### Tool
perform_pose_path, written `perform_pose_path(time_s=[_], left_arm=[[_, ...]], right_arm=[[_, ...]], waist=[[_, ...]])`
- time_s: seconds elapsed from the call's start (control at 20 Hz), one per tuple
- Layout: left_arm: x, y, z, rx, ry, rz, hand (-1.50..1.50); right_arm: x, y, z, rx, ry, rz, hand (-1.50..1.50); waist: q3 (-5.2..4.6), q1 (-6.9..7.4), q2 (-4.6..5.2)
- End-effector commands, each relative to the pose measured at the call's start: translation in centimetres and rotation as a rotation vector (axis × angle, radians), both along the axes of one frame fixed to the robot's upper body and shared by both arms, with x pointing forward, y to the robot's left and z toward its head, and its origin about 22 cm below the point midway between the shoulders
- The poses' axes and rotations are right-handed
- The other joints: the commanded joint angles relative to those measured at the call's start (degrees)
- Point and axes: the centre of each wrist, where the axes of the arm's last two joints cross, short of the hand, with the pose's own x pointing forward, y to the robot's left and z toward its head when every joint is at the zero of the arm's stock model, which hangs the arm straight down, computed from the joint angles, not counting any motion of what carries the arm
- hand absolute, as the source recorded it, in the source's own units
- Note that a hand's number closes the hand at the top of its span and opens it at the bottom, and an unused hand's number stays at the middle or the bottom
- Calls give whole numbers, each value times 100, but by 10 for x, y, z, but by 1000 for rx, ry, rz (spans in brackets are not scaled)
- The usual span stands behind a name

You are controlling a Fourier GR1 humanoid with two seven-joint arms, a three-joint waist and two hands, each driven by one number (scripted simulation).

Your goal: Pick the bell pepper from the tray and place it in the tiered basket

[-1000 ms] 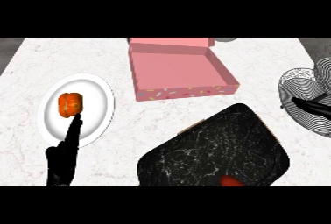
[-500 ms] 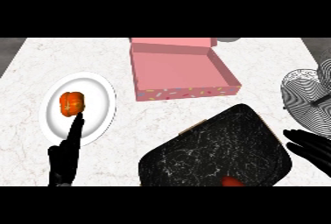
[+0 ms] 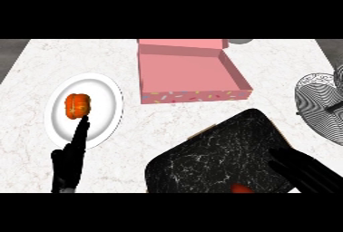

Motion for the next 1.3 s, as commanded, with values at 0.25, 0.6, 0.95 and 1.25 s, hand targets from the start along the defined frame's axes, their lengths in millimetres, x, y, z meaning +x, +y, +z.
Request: perform_pose_path(time_s=[0.25, 0.6, 0.95, 1.25], left_arm=[[-8, -12, -28, -20, 71, -9, 0], [-8, -10, -16, -22, 73, -5, 0], [-12, -7, -25, 5, 66, -10, 0], [6, -11, -11, -18, 74, 12, 0]], right_arm=[[-12, 19, -13, -206, -1, -10, -150], [-9, 43, -24, -231, 0, -25, -150], [-23, 63, -31, -374, 33, -59, -150], [0, 75, -57, -408, 73, -45, -150]], waist=[[-45, -14, 43], [-46, 52, 45], [-47, 21, 40], [-42, 58, 53]])
